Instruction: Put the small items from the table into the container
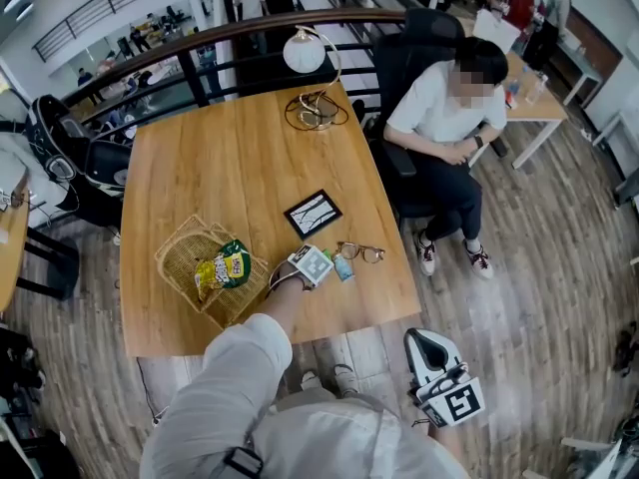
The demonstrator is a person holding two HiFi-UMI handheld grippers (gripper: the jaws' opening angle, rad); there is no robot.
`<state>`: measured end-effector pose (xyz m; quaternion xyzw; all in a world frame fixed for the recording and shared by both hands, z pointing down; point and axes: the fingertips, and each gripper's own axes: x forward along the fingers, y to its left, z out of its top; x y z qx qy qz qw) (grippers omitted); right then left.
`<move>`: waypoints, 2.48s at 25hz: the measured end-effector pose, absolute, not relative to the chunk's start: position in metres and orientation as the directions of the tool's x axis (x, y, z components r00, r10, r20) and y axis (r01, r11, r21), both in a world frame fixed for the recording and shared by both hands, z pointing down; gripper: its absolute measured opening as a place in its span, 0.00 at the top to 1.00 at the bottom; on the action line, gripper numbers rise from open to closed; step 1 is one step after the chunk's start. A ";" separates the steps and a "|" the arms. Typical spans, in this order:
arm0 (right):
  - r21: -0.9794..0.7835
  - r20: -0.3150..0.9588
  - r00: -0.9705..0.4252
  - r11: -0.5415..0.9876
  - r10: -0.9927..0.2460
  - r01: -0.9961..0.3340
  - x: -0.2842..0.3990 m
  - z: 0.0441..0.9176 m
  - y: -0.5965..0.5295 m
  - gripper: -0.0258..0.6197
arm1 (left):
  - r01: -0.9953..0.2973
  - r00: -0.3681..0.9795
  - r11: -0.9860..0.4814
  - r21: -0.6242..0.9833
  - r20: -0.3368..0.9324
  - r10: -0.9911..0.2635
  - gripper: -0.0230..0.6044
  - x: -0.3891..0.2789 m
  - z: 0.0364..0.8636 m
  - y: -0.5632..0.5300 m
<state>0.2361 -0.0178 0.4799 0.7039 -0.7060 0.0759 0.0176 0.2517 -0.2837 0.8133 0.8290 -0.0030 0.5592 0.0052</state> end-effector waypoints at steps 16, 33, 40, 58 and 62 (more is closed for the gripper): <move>-0.062 0.120 -0.028 0.020 -0.992 -0.998 0.241 0.479 -0.023 0.94 | -0.142 0.549 -0.989 0.033 0.835 -0.051 0.91 0.259 0.782 -0.301; -0.007 0.052 -0.160 0.160 -0.986 -0.987 0.224 0.456 -0.044 0.94 | -0.210 0.848 -0.963 0.170 0.522 -0.093 0.91 0.269 0.635 -0.280; 0.006 0.023 -0.267 0.267 -0.964 -0.964 0.201 0.447 -0.060 0.94 | -0.228 0.929 -0.947 0.227 0.342 -0.142 0.91 0.233 0.550 -0.270; 0.005 -0.008 -0.497 0.497 -0.867 -0.867 0.138 0.442 -0.093 0.94 | -0.565 0.819 -0.797 0.212 0.265 -0.510 0.91 0.056 0.488 -0.329; 0.005 -0.011 -0.523 0.523 -0.852 -0.853 0.129 0.442 -0.098 0.94 | -0.607 0.788 -0.769 0.201 0.284 -0.547 0.91 0.034 0.491 -0.338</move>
